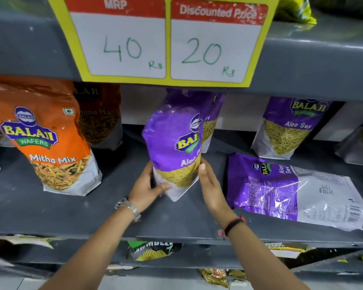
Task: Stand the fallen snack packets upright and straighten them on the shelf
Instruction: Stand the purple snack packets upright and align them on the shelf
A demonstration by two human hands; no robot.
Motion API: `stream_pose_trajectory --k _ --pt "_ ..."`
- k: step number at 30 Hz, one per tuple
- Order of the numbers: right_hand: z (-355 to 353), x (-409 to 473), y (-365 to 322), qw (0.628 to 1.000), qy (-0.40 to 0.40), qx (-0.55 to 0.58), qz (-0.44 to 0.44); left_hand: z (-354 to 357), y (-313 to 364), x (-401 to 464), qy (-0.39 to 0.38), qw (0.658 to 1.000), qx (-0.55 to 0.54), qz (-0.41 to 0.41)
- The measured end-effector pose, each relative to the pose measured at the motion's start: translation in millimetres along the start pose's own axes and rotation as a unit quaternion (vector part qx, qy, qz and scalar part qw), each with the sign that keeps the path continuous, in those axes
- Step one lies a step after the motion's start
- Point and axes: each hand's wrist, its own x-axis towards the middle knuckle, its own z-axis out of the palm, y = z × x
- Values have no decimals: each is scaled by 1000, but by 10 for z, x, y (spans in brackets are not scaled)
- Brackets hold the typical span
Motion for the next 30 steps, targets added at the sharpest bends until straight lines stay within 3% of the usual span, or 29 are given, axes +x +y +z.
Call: stream_pose_trajectory --k 4,6,10,17,19,21,23,25,27,28,30 --pt "-127 -139 78 998 41 -54 -3 -251 -141 41 -2 1000 -9 -11" --pt "-234 -18 56 993 7 -115 -23 -183 -128 -13 0 1000 -4 -26" --pt "-309 183 16 988 -73 -134 -22 -9 -175 -11 34 998 -3 -45" --pt "-122 87 43 994 -14 -111 -2 -130 -206 107 -7 1000 1 -27" --pt "-182 96 -24 988 -14 -150 -20 -112 -134 45 31 999 3 -11" --pt "-314 74 -126 986 4 -164 -30 -80 -10 -59 126 991 51 17" --pt "-549 17 -254 982 51 -177 -30 -19 143 -175 206 965 126 98" --pt "-892 -45 -372 970 101 -218 -42 160 307 -276 233 934 180 203" --pt "-1331 -125 -475 949 126 -286 -38 506 456 -374 170 938 174 246" --pt "-1555 -143 -514 935 123 -330 -33 689 517 -416 105 957 149 226" --pt "-2013 -142 -546 910 94 -404 -15 1027 628 -469 -67 990 73 103"
